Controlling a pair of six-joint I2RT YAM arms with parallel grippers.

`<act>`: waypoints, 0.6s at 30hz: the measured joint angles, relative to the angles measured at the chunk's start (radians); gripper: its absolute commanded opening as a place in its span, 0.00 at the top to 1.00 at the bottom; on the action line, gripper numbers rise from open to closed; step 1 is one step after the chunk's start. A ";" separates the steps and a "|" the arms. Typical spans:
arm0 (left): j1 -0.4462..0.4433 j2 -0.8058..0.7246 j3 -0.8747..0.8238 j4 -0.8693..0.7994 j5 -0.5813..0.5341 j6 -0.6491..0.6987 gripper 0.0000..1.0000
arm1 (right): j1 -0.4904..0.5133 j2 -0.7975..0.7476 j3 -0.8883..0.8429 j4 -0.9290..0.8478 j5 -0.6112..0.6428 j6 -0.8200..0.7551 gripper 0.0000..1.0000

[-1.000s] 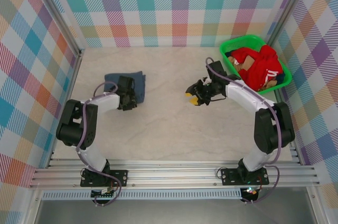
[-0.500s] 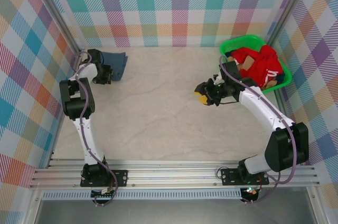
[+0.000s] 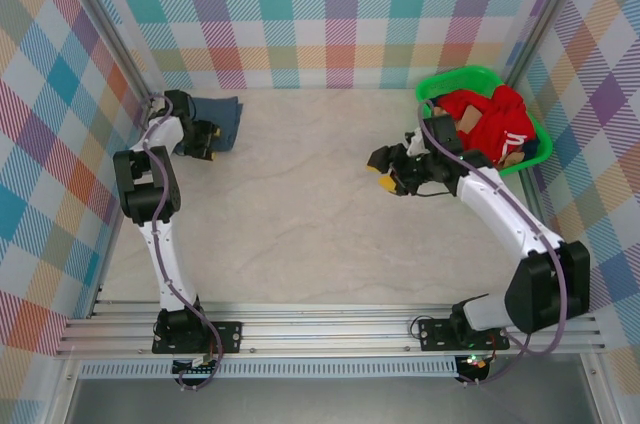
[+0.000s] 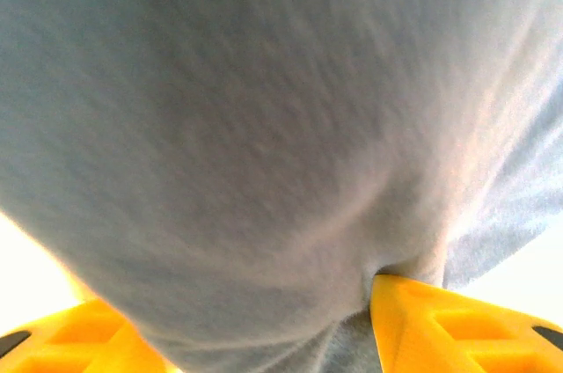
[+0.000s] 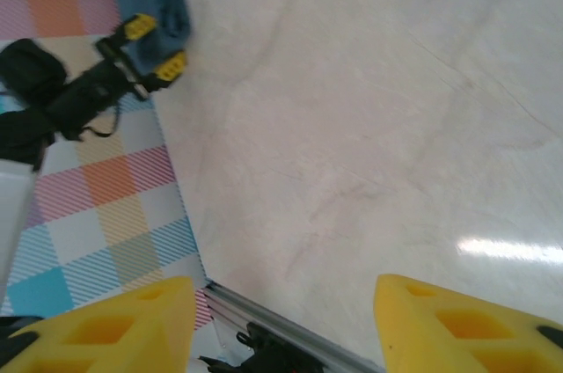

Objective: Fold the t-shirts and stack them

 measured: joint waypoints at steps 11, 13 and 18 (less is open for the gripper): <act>-0.018 -0.206 -0.088 -0.051 -0.056 0.048 0.01 | -0.011 -0.085 0.003 0.122 0.007 -0.027 0.14; -0.024 -0.320 -0.143 -0.065 -0.086 0.076 0.00 | -0.013 -0.129 -0.019 0.137 0.026 -0.035 0.00; -0.164 -0.610 -0.159 -0.156 -0.310 0.258 0.00 | -0.035 -0.298 -0.049 0.156 0.105 -0.075 0.00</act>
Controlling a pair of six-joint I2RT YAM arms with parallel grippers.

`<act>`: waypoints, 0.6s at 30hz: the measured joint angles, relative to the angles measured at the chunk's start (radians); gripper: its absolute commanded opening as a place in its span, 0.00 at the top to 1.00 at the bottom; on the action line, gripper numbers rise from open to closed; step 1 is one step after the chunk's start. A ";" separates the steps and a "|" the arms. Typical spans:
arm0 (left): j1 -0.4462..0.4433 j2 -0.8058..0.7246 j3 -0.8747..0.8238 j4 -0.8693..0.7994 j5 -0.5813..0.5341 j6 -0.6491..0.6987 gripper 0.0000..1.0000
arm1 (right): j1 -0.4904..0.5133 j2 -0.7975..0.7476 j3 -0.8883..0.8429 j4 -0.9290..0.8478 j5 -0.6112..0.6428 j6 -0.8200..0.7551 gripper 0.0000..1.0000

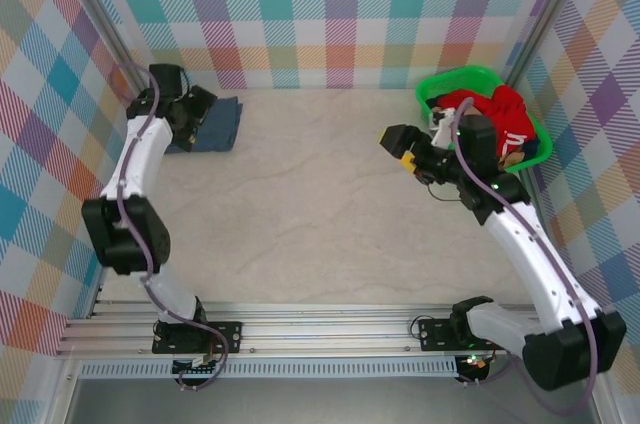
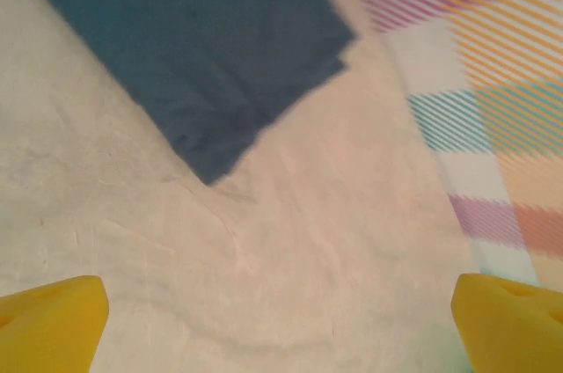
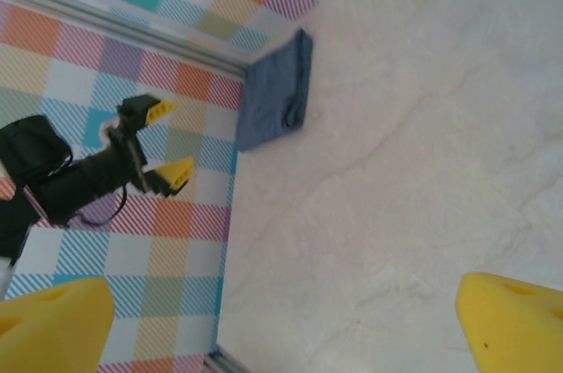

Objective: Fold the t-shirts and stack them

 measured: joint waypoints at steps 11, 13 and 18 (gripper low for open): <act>-0.148 -0.503 -0.334 -0.079 -0.192 0.226 0.00 | -0.009 -0.047 0.139 -0.232 0.331 -0.154 0.00; -0.148 -0.543 -0.352 -0.120 -0.224 0.262 0.00 | -0.010 -0.032 0.175 -0.307 0.390 -0.169 0.00; -0.156 -0.583 -0.416 -0.127 -0.245 0.312 0.00 | -0.014 -0.014 0.195 -0.397 0.409 -0.245 0.00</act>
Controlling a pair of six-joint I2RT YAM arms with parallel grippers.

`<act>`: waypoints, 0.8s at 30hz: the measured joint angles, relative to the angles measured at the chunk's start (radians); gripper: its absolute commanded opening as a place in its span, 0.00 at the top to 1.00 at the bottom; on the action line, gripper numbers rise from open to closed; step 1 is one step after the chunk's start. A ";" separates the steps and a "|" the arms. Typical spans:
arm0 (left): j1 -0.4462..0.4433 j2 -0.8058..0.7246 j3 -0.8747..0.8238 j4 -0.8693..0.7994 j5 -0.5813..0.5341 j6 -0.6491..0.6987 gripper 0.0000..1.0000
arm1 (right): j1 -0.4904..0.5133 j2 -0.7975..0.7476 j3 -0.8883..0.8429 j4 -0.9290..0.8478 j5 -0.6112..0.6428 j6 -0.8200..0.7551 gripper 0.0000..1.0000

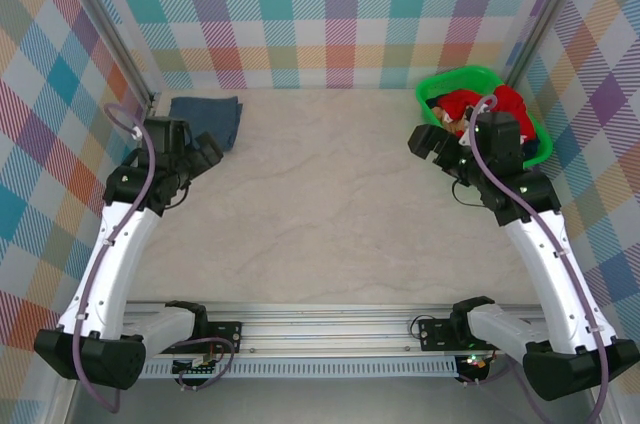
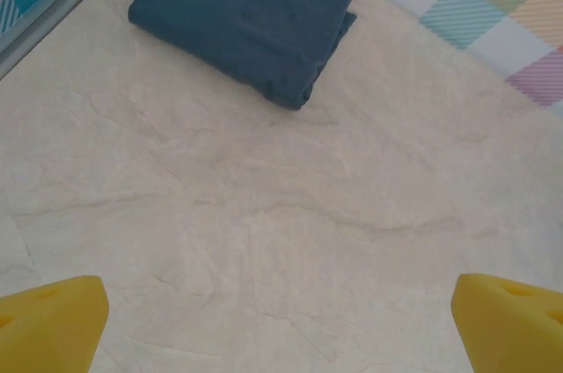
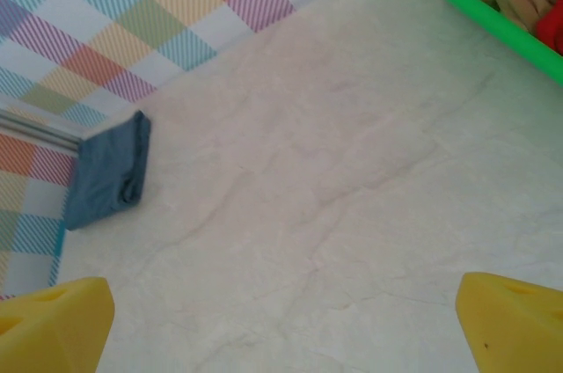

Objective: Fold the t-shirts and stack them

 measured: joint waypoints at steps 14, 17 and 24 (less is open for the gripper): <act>-0.025 -0.112 -0.439 0.285 -0.323 -0.013 0.00 | -0.002 -0.238 -0.630 0.430 0.291 -0.243 0.00; -0.027 -0.130 -0.622 0.493 -0.348 0.066 0.00 | -0.005 -0.208 -0.742 0.526 0.378 -0.325 0.00; -0.033 -0.030 -0.838 0.914 -0.348 0.296 0.00 | -0.029 0.002 -0.888 0.803 0.449 -0.428 0.00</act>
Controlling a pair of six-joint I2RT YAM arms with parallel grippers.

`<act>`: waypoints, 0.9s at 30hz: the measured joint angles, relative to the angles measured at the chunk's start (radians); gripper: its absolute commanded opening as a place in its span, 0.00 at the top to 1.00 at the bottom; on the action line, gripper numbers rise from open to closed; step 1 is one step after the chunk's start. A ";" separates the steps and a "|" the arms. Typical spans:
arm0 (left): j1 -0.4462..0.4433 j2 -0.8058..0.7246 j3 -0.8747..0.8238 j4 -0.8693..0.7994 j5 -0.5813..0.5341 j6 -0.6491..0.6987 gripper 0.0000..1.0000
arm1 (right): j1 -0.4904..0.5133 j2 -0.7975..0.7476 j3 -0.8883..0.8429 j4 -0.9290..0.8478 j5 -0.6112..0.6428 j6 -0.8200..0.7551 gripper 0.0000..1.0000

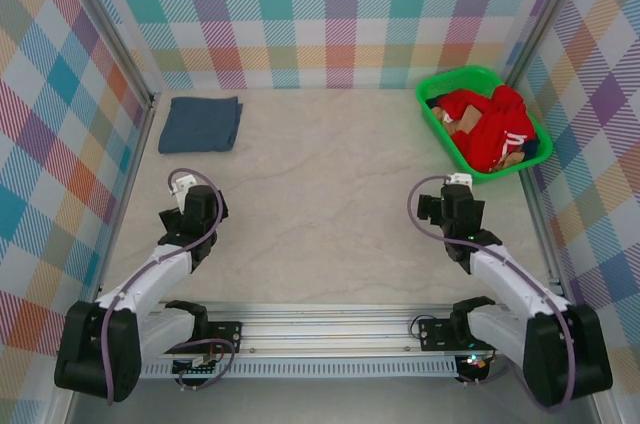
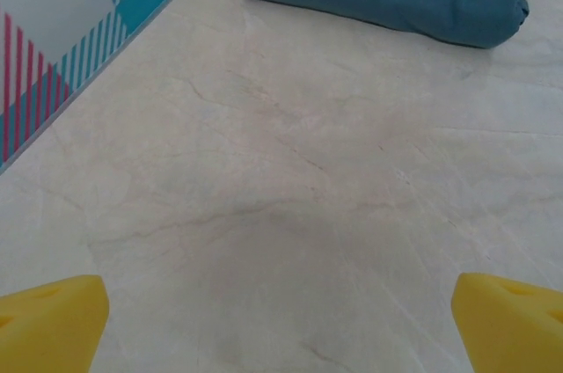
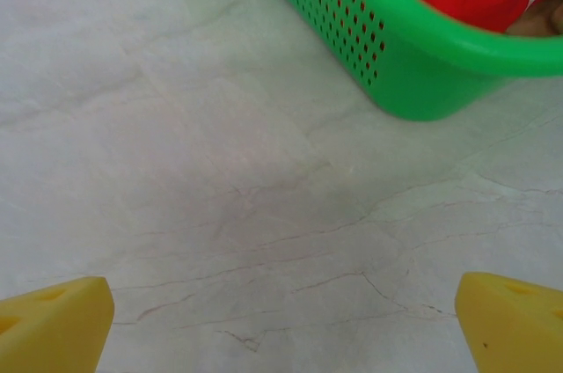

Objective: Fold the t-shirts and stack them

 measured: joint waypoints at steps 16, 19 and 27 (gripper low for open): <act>0.016 0.431 -0.044 0.666 0.085 0.200 0.00 | -0.168 0.458 0.061 0.569 -0.167 -0.088 0.00; 0.027 0.432 -0.083 0.775 0.143 0.217 0.00 | -0.170 0.459 0.002 0.691 -0.213 -0.097 0.00; 0.063 0.518 -0.140 0.909 0.259 0.239 0.00 | -0.180 0.496 -0.066 0.830 -0.229 -0.106 0.00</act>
